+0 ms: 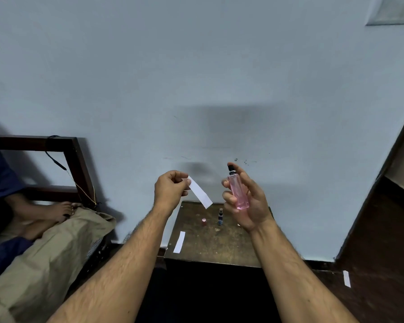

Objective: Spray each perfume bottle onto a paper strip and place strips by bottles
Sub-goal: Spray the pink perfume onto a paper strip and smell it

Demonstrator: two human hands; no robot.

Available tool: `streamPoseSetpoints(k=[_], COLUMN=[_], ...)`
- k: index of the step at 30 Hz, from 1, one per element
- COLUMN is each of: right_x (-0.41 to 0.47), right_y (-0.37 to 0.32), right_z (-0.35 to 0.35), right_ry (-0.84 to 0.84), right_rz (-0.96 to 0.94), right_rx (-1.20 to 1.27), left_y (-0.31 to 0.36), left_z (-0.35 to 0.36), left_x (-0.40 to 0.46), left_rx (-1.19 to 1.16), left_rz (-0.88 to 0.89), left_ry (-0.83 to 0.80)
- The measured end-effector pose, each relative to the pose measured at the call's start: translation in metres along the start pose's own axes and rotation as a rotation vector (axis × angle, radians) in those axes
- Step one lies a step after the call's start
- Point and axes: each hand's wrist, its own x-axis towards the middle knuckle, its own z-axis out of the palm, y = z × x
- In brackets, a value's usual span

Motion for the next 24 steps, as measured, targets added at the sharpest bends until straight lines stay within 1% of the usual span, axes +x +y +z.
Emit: streamPoseSetpoints(k=[2, 6, 9, 16, 24], right_x=[-0.001, 0.000, 0.002, 0.010, 0.013], right_y=[-0.003, -0.009, -0.012, -0.009, -0.001], right_z=[0.004, 0.009, 0.006, 0.000, 0.000], right_ry=[0.000, 0.097, 0.134, 0.106, 0.074], right_rz=[-0.012, -0.048, -0.064, -0.044, 0.000], right_rx=[-0.042, -0.153, -0.168, -0.225, -0.147], left_y=[0.003, 0.008, 0.010, 0.008, 0.000], left_z=[0.001, 0.006, 0.012, 0.019, 0.013], left_x=[0.000, 0.004, 0.005, 0.010, 0.015], left_rx=[0.006, 0.015, 0.018, 0.034, 0.045], left_rz=[0.011, 0.017, 0.028, 0.039, 0.031], left_ry=[0.002, -0.004, -0.005, -0.009, 0.001])
